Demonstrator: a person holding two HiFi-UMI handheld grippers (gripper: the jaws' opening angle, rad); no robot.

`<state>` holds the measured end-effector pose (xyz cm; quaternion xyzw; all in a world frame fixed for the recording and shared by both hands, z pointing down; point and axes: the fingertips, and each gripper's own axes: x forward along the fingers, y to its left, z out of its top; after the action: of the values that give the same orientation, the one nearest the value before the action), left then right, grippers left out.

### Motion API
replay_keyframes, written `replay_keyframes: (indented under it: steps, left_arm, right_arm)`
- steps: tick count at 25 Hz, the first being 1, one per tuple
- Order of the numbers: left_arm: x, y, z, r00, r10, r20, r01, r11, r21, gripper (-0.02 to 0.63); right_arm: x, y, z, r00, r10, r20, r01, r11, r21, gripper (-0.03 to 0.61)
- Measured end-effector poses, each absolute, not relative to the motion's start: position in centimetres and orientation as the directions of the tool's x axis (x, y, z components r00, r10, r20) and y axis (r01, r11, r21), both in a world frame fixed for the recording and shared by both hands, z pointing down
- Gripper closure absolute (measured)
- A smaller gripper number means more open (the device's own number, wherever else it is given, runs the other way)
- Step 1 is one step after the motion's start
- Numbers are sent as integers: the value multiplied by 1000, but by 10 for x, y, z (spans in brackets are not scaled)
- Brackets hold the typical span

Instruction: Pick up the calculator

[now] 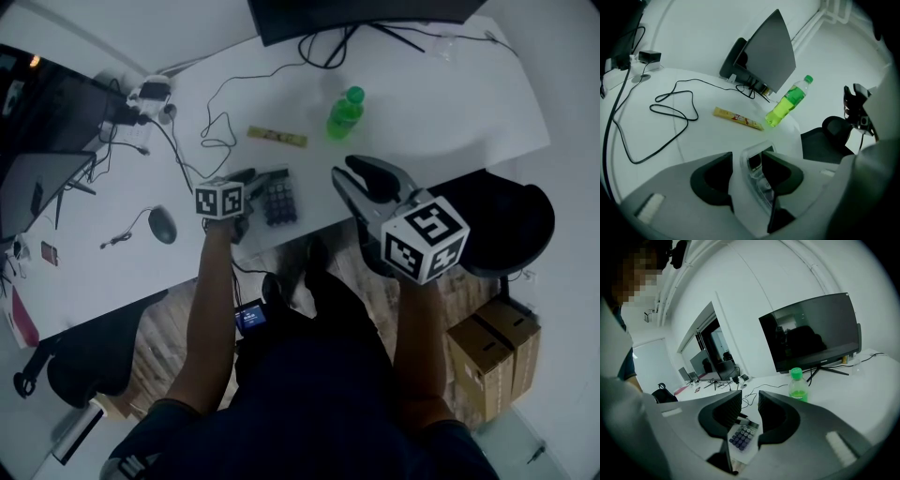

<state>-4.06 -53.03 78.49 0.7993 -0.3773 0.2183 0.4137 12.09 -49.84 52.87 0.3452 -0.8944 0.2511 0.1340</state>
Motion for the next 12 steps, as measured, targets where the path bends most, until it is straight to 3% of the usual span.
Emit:
replay_keyframes:
  steps: [3,12]
  left_arm:
    - [-35,-529,783,648,-409,643,-762,-378,527,474]
    - [-30,-520,756,677,-479,559,-736,-417,534,524]
  right_arm:
    - [121,-498,527,-727,-550,411,-683,636,-358,483]
    - [119,-493,521,-729,-556,399,-682,639,-356,483]
